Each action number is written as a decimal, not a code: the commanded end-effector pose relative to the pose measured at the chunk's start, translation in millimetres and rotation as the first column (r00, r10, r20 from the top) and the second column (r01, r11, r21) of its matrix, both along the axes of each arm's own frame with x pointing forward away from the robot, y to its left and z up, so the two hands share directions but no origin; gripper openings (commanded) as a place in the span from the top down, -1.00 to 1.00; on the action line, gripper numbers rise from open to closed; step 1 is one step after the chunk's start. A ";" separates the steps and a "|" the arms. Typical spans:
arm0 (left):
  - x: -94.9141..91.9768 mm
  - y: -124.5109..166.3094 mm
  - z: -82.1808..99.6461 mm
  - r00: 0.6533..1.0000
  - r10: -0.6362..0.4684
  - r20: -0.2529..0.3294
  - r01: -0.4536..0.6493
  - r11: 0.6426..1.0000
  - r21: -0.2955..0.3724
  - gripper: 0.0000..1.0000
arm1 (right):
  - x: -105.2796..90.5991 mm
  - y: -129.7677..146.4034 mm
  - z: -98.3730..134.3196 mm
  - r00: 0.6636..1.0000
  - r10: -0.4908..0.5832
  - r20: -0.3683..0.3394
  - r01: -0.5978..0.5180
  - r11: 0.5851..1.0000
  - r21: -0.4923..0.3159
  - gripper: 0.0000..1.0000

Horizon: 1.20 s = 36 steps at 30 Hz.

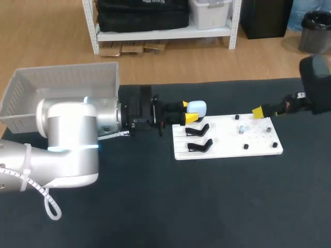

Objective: Pick up each earbud case from the left stands, insert the matching earbuds, close the lid, and place the case in the box.

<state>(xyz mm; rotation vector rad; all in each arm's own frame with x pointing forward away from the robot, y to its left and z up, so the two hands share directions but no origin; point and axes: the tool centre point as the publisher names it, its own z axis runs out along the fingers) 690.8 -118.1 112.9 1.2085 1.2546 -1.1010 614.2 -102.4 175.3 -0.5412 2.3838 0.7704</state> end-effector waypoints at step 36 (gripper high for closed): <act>4.7 -1.4 -1.0 1.000 -0.031 0.008 0.030 1.000 0.000 1.00 | 33.4 112.7 -27.5 0.984 0.126 -0.128 -0.132 0.991 -0.039 -1.00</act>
